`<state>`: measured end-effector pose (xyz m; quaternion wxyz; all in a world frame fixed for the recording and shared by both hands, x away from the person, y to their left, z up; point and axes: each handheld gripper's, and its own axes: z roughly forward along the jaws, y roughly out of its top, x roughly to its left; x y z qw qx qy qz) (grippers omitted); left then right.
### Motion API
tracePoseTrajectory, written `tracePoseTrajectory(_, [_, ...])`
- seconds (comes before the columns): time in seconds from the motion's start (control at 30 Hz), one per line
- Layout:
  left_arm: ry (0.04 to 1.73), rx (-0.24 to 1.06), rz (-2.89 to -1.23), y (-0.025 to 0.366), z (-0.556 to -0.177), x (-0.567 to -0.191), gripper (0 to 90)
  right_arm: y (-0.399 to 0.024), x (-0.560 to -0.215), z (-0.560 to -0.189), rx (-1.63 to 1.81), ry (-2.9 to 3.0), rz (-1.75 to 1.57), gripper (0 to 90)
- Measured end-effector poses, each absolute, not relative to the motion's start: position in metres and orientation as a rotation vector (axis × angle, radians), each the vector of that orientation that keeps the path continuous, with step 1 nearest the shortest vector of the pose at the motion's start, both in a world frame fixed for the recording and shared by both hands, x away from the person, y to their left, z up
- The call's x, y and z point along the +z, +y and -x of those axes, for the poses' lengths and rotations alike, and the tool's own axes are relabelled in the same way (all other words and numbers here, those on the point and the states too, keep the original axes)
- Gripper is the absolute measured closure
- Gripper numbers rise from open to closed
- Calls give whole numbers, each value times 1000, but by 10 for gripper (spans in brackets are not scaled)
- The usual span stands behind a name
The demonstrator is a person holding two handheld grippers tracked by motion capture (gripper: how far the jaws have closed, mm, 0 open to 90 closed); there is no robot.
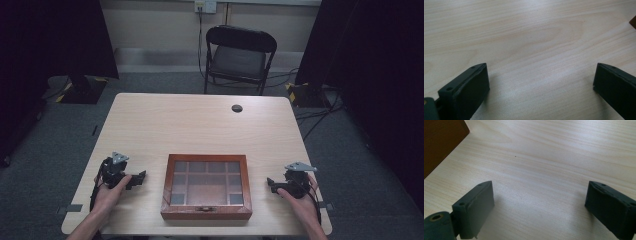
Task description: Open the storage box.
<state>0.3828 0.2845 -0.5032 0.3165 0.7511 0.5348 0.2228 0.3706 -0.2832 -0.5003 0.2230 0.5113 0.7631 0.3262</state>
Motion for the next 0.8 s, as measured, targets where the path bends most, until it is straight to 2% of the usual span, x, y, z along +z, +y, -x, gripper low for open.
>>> tracePoseTrajectory(0.33, [1395,582,-1981,284,-385,-504,0,-284,-499,-372,899,2116,-1416,87])
tracePoseTrajectory(0.43, [1396,583,-1980,284,-385,-504,0,-284,-496,-372,884,2123,-1440,158])
tracePoseTrajectory(0.8, [1394,587,-1982,284,-385,-503,0,-277,-468,-367,1089,2159,-1438,287])
